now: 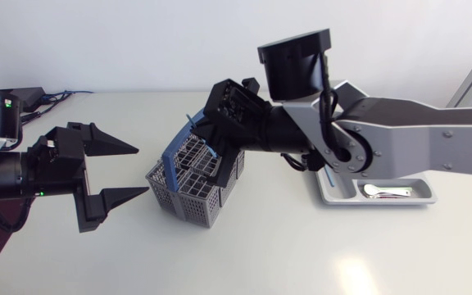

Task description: Unload the cutlery basket into the drawer organizer.

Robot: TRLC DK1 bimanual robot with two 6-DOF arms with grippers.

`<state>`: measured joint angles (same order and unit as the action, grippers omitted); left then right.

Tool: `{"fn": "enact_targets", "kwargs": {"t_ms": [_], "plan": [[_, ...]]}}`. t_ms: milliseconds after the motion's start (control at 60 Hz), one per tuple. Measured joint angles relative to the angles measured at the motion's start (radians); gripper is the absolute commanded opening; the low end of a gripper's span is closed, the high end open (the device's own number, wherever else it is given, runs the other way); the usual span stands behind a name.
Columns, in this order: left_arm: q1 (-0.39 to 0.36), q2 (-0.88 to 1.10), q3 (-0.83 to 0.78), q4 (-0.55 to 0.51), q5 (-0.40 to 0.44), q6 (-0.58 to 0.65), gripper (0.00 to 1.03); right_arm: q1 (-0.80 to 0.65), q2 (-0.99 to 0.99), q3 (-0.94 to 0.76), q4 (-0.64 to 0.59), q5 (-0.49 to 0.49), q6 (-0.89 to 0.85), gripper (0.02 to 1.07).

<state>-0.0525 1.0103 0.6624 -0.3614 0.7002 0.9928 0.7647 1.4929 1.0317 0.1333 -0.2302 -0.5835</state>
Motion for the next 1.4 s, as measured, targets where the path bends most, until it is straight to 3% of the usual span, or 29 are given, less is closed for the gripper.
{"fn": "enact_targets", "kwargs": {"t_ms": [150,333,800,1117,1400], "plan": [[0.000,-0.007,-0.002,0.000,0.000,0.000,0.99,0.013,-0.077,0.000,-0.024,0.001,0.031,0.08],[0.000,-0.009,-0.002,0.000,0.000,0.000,0.99,-0.008,-0.175,0.013,-0.145,0.019,0.081,0.08],[0.011,-0.027,-0.004,-0.005,0.000,0.003,0.99,-0.435,-0.231,0.108,-0.499,0.018,0.197,0.08],[0.012,-0.040,-0.008,-0.018,0.000,0.004,0.99,-0.650,0.002,0.209,-0.614,0.019,0.297,0.08],[0.024,-0.050,-0.009,-0.042,-0.001,0.029,0.99,-0.713,0.257,0.328,-0.716,0.019,0.366,0.08]]}}
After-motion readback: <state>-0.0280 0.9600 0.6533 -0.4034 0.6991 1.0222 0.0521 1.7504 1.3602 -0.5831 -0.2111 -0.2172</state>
